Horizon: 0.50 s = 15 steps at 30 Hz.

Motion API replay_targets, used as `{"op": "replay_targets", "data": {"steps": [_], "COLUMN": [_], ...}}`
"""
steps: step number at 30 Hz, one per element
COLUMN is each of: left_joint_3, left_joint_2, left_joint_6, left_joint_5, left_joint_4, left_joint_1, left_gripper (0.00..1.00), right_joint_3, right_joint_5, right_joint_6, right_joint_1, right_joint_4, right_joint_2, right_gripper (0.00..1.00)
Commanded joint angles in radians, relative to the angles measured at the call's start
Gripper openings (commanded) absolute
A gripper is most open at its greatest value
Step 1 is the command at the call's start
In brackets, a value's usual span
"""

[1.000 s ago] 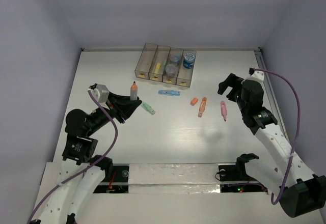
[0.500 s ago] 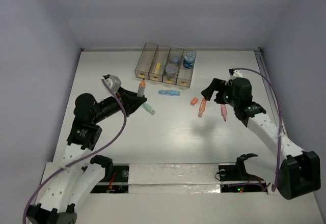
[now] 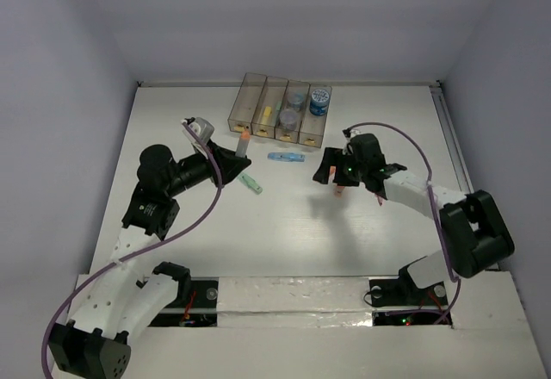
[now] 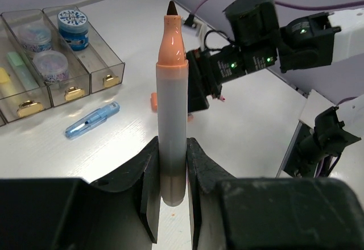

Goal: Sort the stationery into containers
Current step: Pick up the pen cap from the center of the board.

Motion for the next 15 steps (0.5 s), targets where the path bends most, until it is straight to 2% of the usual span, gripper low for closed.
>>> {"op": "replay_targets", "data": {"steps": [1, 7, 15], "left_joint_3": [-0.008, -0.057, -0.069], "left_joint_2": [-0.002, -0.024, -0.022], "left_joint_6": [-0.007, -0.005, 0.013], "left_joint_5": [0.003, -0.042, -0.042], "left_joint_4": [0.091, 0.104, 0.101], "left_joint_1": [-0.004, -0.004, -0.004], "left_gripper": [0.0, 0.0, 0.0], "right_joint_3": [0.067, 0.114, 0.185], "right_joint_5": [0.071, 0.193, 0.212], "right_joint_6": [0.018, 0.007, -0.013], "right_joint_1": [0.043, 0.043, 0.043], "right_joint_4": [0.041, 0.055, 0.078], "right_joint_2": [0.062, 0.164, 0.299], "right_gripper": [0.86, 0.91, 0.91]}}
